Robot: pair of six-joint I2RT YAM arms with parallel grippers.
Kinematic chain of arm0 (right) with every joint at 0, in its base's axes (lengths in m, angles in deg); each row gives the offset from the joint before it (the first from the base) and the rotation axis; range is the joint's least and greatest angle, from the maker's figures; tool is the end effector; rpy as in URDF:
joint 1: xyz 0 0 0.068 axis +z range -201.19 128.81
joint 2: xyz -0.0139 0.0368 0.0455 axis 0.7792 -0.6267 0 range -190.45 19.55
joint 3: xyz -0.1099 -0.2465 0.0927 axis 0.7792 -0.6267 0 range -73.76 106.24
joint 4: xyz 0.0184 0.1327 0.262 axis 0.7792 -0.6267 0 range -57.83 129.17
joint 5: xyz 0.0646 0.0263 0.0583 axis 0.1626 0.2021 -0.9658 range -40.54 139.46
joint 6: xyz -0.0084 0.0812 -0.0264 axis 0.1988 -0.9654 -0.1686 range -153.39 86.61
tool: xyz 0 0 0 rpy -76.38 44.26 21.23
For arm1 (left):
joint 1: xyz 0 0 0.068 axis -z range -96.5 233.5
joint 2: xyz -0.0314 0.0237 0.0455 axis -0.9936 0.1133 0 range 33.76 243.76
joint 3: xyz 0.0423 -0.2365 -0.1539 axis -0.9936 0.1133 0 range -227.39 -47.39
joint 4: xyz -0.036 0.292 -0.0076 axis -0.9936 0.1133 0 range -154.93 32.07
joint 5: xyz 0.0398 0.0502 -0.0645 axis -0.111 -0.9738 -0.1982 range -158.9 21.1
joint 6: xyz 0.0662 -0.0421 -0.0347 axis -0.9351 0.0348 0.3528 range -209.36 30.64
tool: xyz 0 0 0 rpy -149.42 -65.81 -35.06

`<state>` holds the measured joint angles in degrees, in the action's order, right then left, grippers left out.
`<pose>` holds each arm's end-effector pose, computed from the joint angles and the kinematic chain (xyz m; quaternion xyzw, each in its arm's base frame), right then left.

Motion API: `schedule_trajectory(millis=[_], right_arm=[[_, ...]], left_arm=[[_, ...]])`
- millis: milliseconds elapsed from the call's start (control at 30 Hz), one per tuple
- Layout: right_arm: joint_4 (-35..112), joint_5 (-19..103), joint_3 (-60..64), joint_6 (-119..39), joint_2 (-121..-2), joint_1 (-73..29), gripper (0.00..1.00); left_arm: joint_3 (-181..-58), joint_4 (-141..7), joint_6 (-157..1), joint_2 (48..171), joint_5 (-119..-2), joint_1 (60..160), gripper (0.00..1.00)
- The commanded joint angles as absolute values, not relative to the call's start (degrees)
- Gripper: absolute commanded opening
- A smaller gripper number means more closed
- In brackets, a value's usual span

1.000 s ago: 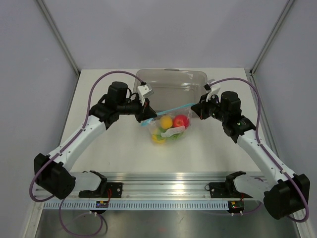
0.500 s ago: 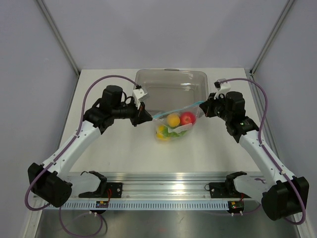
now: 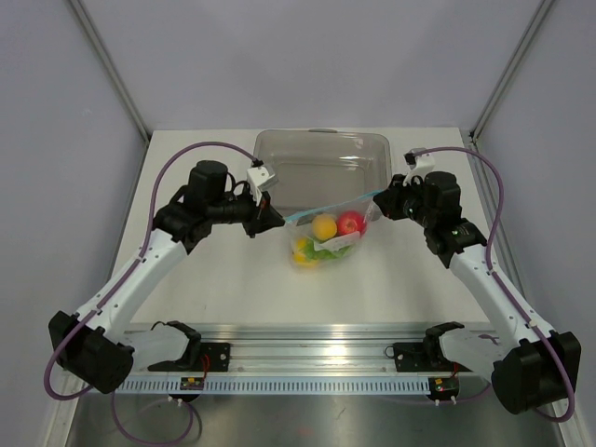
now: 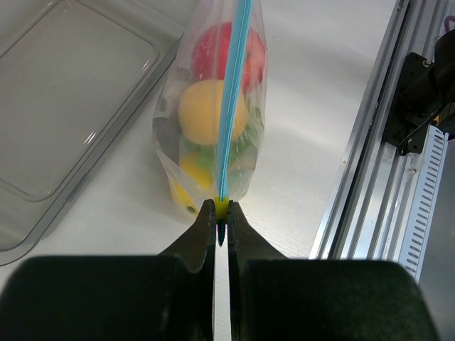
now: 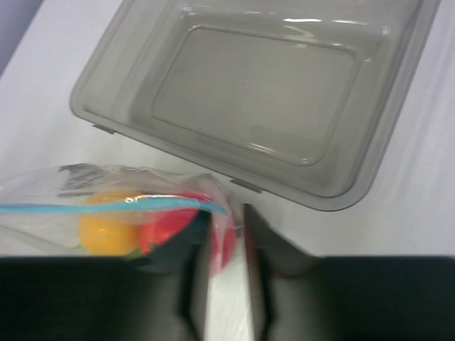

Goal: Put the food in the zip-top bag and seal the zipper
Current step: Zip the zipper food storage bag at the center of the board, then place the zipper food storage bag at the center of the board, then reset both arms

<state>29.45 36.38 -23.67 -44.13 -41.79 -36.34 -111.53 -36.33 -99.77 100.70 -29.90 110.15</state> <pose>0.2963 0.0963 0.3079 -0.0938 0.8158 0.2162 0.5281 0.2532 -0.1803 0.3454 0.4162 0.7275 -0.3534 0.4155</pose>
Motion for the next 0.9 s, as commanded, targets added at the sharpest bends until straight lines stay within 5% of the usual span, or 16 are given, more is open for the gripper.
schedule_trajectory(millis=[0,67,133,333,467,667,733,867], right_arm=[[30.56,41.20,-21.03,-42.35,-41.53,-38.45,0.41],[29.42,40.58,-20.24,-41.30,-41.62,-38.45,0.68],[28.19,42.24,-19.62,-41.29,-41.62,-38.45,0.82],[28.18,50.75,-20.14,-43.40,-38.72,-38.45,0.84],[27.48,59.81,-20.41,-47.44,-36.70,-38.36,0.99],[22.30,63.17,-18.39,-50.00,-38.62,-38.45,0.99],[19.14,63.26,-16.82,-51.75,-40.46,-38.45,0.99],[13.78,65.80,-14.09,-56.23,-43.63,-38.45,1.00]], left_arm=[[-113.84,-36.45,-97.02,100.99,-31.28,109.16,0.01],[-114.80,-36.11,-95.61,102.48,-32.87,109.25,0.28],[-116.56,-35.23,-95.60,103.80,-32.00,109.16,0.46],[-119.81,-34.70,-94.11,105.04,-32.51,109.25,0.61],[-120.78,-36.19,-90.96,103.37,-39.09,109.25,0.64],[-121.40,-37.51,-85.07,98.10,-53.42,109.16,0.80],[-121.22,-37.42,-83.39,95.57,-58.24,109.16,0.97],[-119.73,-36.63,-79.79,91.25,-63.45,108.98,0.99]])
